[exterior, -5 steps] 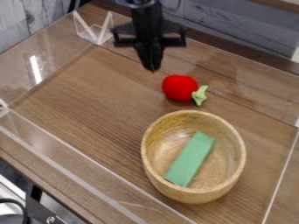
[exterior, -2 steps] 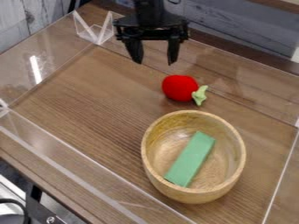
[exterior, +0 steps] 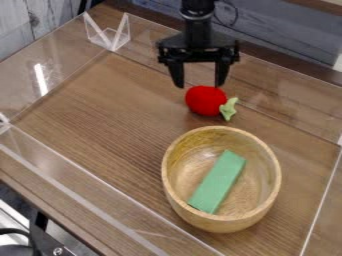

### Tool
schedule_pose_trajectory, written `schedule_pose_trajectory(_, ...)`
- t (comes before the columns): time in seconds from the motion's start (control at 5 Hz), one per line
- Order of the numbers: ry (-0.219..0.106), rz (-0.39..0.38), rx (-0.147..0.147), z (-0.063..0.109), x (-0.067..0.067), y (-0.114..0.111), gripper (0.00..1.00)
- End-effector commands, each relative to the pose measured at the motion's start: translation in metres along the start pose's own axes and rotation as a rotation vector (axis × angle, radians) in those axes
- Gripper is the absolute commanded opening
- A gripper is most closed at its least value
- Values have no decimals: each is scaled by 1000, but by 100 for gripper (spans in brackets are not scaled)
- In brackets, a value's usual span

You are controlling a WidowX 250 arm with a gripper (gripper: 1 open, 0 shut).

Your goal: Move the red object to the left side of the table

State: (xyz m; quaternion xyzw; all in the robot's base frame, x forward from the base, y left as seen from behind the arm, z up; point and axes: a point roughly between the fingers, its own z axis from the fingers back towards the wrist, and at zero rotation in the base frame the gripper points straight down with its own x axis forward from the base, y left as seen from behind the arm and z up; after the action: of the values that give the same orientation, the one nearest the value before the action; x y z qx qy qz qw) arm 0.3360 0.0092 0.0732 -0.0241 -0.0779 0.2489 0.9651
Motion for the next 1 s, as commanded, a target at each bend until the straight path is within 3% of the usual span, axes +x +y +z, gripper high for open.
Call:
schedule_pose_trajectory(0.0,-38,10,-9,0,1,-5,100)
schedule_pose_trajectory(0.2,-24,24,11,-15,-9,-3,100)
schedule_pose_trajectory(0.4,-27,37,11,-15,-14,0,0)
schedule_pose_trajectory(0.8,-104,-27,-95,48,9,28,0)
